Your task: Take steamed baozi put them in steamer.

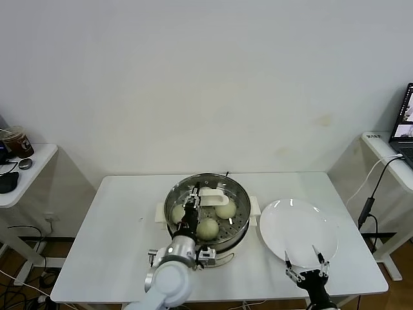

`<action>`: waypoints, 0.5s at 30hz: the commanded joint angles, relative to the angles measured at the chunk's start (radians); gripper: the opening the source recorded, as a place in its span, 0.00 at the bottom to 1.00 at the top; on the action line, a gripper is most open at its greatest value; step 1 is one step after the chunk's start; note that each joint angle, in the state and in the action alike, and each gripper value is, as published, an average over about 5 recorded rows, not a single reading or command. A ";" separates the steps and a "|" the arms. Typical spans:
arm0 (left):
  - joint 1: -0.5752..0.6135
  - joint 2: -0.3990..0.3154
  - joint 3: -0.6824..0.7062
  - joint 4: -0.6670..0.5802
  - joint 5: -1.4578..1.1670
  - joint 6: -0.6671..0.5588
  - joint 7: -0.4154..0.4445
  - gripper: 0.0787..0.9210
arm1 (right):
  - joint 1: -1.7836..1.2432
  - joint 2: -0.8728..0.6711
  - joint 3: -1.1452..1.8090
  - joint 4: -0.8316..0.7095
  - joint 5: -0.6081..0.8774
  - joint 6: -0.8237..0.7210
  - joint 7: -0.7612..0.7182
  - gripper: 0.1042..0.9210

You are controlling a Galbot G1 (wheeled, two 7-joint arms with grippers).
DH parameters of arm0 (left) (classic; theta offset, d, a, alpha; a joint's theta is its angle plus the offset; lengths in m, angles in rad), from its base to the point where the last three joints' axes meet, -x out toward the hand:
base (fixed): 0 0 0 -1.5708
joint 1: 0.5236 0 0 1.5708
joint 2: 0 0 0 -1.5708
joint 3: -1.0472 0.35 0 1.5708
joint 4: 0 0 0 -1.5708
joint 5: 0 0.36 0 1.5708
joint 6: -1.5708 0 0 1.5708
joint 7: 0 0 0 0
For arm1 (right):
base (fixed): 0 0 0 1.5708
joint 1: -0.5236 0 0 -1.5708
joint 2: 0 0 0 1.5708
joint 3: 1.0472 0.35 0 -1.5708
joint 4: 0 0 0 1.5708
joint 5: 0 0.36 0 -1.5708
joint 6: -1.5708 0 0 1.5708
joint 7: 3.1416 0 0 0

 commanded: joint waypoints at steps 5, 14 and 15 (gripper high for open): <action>0.307 0.034 -0.109 -0.324 -0.543 -0.231 -0.186 0.59 | -0.006 -0.008 -0.008 0.006 0.000 -0.003 -0.002 0.88; 0.787 -0.015 -0.470 -0.465 -1.179 -0.591 -0.347 0.86 | -0.015 -0.013 -0.042 0.014 0.054 -0.033 -0.013 0.88; 0.832 -0.019 -0.510 -0.467 -1.244 -0.620 -0.354 0.87 | -0.023 -0.022 -0.049 0.025 0.091 -0.055 -0.015 0.88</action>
